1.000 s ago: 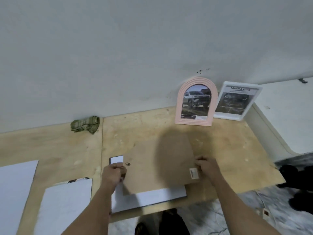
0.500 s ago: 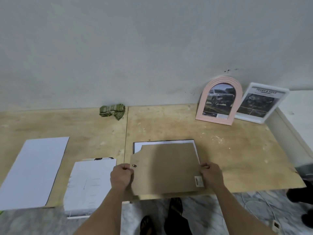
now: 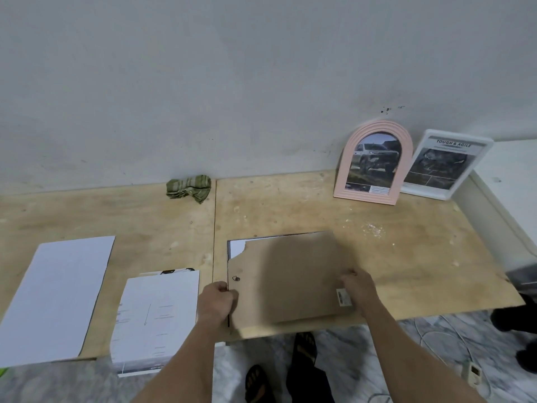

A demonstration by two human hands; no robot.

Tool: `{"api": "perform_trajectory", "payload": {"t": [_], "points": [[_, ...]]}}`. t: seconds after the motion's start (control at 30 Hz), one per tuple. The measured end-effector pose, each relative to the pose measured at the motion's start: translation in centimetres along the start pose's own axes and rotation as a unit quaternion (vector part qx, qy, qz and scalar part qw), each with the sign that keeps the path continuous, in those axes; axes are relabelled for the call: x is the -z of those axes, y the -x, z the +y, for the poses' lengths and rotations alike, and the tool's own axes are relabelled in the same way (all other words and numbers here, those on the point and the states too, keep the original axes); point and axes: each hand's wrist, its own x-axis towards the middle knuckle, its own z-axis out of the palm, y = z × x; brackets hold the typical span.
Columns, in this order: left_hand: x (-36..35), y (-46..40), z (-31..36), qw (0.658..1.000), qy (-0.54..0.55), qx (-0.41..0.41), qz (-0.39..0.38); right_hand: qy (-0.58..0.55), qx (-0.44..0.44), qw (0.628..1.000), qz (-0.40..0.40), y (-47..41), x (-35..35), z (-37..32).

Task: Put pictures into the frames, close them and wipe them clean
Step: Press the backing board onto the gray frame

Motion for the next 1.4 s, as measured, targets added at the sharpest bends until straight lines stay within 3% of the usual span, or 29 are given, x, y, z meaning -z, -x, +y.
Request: {"api": "perform_trajectory", "payload": {"t": [0.27,0.6,1.0,1.13,1.2,1.33,1.4], "points": [[1.4,-0.8,-1.0,0.992,0.099,0.028,-0.071,-0.165,-0.116,0.978,-0.055,-0.2,1.3,-0.8],[1.2,-1.5,-1.9,0.981,0.187,0.051,0.015,-0.252,-0.132,0.946,-0.155,-0.1,1.6,-2.7],[0.9,-2.3,-1.8,0.976,0.202,0.052,0.069,-0.192,-0.078,0.975,-0.079,0.2,-0.1,-3.7],[0.9,-2.5,-1.3,0.970,0.214,0.051,0.102,-0.108,-0.051,0.969,-0.217,1.5,0.5,-4.0],[1.4,-2.6,-1.2,0.969,0.232,0.062,0.064,-0.067,-0.046,0.961,-0.263,1.5,1.1,-3.5],[2.7,-1.7,-1.4,0.960,0.211,0.075,-0.170,-0.062,-0.027,0.971,-0.228,0.6,1.9,-2.6],[2.8,-1.4,-1.8,0.961,0.182,0.063,-0.198,-0.053,-0.024,0.974,-0.219,0.7,1.7,-2.1]]}}
